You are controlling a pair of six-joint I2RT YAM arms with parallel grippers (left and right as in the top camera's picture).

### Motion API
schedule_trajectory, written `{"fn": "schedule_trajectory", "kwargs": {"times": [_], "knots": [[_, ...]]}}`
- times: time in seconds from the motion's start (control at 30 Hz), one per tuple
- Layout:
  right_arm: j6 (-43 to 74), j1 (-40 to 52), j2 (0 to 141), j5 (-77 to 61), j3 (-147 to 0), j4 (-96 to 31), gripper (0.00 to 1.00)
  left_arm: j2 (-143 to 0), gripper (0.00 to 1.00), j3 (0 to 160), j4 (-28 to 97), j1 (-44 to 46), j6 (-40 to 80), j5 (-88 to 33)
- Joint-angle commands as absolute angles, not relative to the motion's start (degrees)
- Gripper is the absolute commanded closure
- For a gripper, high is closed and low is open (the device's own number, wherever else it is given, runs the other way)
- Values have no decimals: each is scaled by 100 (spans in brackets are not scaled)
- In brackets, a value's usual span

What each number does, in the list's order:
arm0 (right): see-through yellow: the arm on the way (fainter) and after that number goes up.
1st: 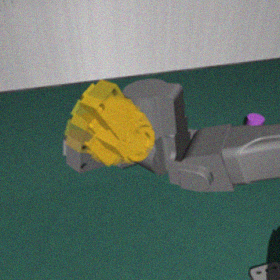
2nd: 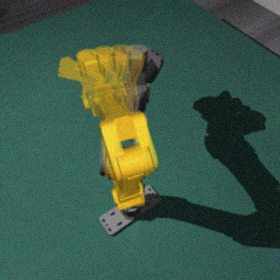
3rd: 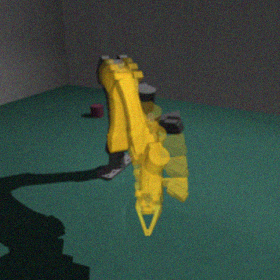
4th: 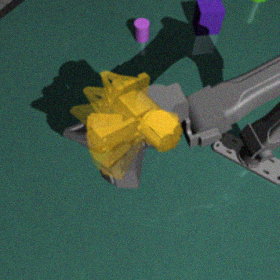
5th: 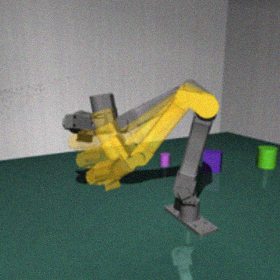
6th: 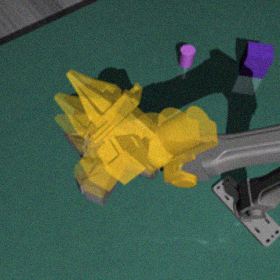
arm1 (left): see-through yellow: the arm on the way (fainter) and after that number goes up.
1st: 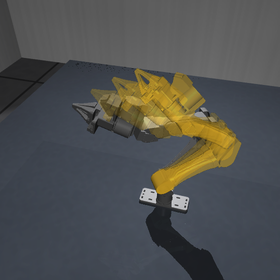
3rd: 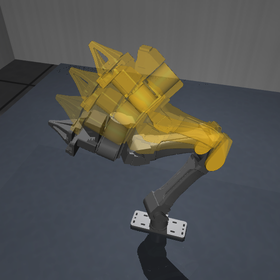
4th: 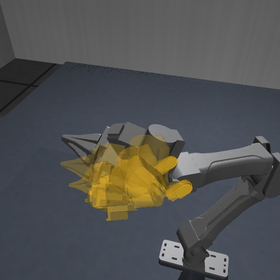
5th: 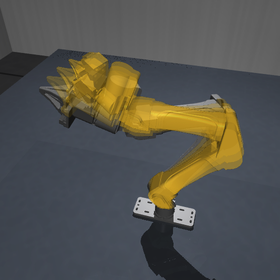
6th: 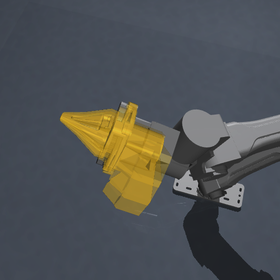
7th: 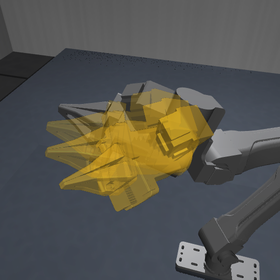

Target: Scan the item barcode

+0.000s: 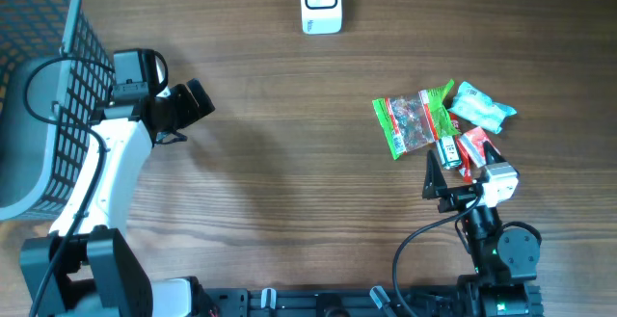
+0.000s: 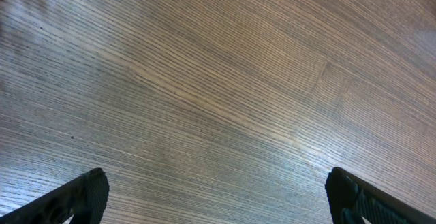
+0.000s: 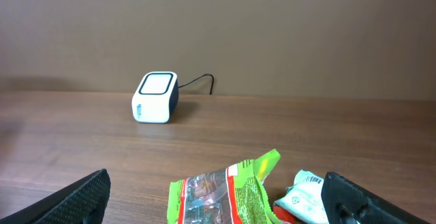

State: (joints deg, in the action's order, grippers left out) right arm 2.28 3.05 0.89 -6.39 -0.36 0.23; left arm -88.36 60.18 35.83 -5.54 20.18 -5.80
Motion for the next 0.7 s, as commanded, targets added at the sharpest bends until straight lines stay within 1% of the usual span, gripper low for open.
{"fn": "schedule_trajectory", "kwargs": {"times": [0.0, 0.5, 0.67], "knots": [[154, 259, 21, -663, -30, 45, 0, -8748, 0, 6093, 3577, -580, 1927, -545], [156, 261, 21, -663, -30, 43, 0, -8744, 0, 6093, 3577, -580, 1927, -545], [154, 261, 21, -663, -30, 43, 0, -8145, 0, 6093, 3577, -574, 1927, -545]]}}
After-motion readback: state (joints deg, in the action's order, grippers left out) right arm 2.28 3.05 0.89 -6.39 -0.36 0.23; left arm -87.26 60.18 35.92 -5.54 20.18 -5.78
